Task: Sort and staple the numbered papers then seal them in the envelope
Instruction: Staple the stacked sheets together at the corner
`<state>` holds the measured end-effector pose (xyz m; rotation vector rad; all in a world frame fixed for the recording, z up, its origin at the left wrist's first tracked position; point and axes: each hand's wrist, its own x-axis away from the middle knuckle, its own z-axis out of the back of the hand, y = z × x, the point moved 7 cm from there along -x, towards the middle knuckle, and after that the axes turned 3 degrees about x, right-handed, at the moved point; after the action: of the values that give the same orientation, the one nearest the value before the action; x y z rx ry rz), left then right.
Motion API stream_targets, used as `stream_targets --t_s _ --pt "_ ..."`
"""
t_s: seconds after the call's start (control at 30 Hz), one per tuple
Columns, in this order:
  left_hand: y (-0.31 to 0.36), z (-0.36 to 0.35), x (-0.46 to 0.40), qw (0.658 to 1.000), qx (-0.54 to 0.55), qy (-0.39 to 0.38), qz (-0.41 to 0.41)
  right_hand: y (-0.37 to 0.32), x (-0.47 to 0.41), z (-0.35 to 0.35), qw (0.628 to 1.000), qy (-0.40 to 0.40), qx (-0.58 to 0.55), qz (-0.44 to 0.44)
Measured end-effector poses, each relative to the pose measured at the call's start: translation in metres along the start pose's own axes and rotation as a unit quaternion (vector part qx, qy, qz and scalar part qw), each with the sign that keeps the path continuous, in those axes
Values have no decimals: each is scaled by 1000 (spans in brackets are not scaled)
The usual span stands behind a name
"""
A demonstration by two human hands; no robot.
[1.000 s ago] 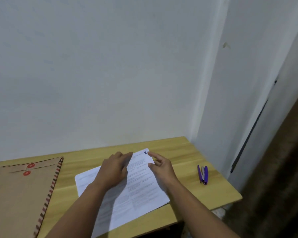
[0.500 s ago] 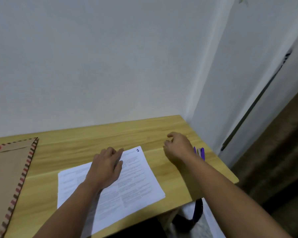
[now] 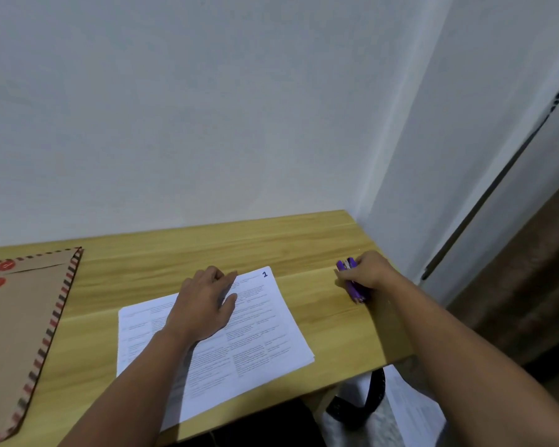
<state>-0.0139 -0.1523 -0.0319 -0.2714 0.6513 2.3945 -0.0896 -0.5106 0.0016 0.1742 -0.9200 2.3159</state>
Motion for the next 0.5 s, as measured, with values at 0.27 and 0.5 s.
stream_targets --t_s 0.27,0.5 --pt "-5 -1 -3 1000 4 0 -15 -68 17 -55 953 -144 -227 139" --pt "-2 1 -3 1000 3 9 -23 -86 13 -84 967 -107 -62 225"
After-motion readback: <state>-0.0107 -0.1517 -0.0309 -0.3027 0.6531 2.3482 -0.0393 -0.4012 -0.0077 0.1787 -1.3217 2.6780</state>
